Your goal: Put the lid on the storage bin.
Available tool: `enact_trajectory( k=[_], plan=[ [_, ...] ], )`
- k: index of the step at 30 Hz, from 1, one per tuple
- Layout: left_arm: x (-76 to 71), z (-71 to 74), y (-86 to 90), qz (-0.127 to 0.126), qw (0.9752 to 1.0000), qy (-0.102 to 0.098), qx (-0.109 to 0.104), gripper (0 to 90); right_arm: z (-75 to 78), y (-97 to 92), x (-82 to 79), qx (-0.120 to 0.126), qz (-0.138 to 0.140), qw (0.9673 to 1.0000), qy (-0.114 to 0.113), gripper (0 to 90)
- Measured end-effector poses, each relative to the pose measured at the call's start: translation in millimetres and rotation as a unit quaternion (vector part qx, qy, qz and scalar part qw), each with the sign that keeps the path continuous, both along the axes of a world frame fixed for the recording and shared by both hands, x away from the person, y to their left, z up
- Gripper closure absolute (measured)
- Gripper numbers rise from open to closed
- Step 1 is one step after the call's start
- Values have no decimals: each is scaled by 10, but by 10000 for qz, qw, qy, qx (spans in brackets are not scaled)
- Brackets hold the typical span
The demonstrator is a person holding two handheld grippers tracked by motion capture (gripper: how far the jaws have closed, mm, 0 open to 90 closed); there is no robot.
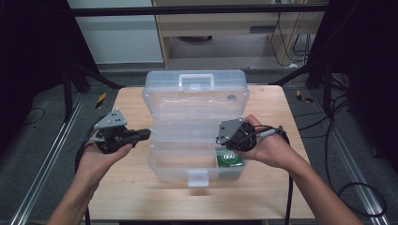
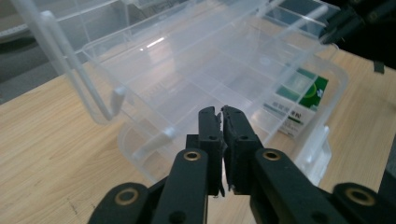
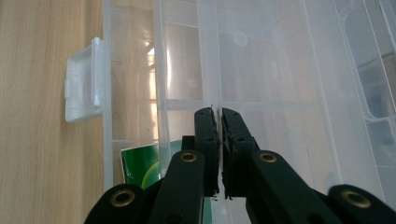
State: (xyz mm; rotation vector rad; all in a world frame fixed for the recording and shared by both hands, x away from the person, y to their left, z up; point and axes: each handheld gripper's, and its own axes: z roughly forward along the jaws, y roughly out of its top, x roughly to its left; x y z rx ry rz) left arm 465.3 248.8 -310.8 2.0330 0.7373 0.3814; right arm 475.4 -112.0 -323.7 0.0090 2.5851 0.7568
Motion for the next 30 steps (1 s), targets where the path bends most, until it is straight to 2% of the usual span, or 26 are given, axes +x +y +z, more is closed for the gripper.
enact_trajectory(
  k=[3, 6, 7, 13, 30],
  plan=[
    [101, 16, 35, 145, 9998, 47, -82, 893, -2, 1, -4, 2, 2, 10000, -7, 864],
    [209, 44, 86, 268, 9987, 164, -394, 897, -4, 2, -10, -8, -11, 10000, -27, 863],
    [249, 58, 104, 304, 9984, 188, -431, 897, -5, 2, -12, -6, -13, 10000, -24, 863],
    [435, 98, 149, 539, 9974, 255, -411, 899, -18, -4, -26, 6, -4, 10000, -26, 863],
    [451, 107, 105, 553, 9963, 272, -606, 899, -83, -6, -106, -5, 34, 10000, -38, 861]
  ],
)
